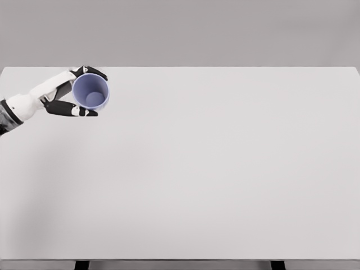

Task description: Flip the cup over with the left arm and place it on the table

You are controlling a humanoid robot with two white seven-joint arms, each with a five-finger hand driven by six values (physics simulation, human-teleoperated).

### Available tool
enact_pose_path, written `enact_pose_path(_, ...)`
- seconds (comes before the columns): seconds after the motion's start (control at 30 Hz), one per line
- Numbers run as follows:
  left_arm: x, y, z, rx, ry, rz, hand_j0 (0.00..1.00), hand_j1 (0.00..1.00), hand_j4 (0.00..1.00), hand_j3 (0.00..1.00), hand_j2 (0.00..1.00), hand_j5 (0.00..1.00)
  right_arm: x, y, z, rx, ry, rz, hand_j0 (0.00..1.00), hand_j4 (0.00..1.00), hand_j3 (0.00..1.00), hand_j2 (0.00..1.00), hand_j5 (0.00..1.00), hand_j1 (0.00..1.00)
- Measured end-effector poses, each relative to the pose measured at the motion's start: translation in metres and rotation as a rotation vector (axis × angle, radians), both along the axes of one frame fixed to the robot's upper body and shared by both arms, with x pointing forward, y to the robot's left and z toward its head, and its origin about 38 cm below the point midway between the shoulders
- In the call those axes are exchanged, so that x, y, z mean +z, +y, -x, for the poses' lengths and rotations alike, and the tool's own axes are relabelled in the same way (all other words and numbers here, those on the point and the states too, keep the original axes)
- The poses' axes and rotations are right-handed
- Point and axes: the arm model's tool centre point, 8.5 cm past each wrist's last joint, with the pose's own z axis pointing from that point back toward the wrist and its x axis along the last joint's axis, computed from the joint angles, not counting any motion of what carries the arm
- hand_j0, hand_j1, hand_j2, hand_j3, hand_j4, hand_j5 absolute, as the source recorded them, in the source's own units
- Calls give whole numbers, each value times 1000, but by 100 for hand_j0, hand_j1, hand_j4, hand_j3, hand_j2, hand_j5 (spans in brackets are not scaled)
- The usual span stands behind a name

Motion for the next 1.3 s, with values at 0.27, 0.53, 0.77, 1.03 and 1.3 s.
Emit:
enact_pose_path(0.27,-21,2,4,43,130,64,53,53,53,53,53,53,0,0,0,0,0,0,100,100,100,100,100,100)
enact_pose_path(0.53,-58,5,22,74,255,124,53,53,53,53,53,53,0,0,0,0,0,0,100,100,100,100,100,100)
enact_pose_path(0.77,-71,6,26,96,335,128,54,54,54,54,54,54,0,0,0,0,0,0,100,100,100,100,100,100)
enact_pose_path(1.03,-79,6,31,101,364,125,55,55,55,55,55,55,0,0,0,0,0,0,100,100,100,100,100,100)
enact_pose_path(1.3,-81,5,33,99,369,120,80,80,80,80,80,80,0,0,0,0,0,0,100,100,100,100,100,100)
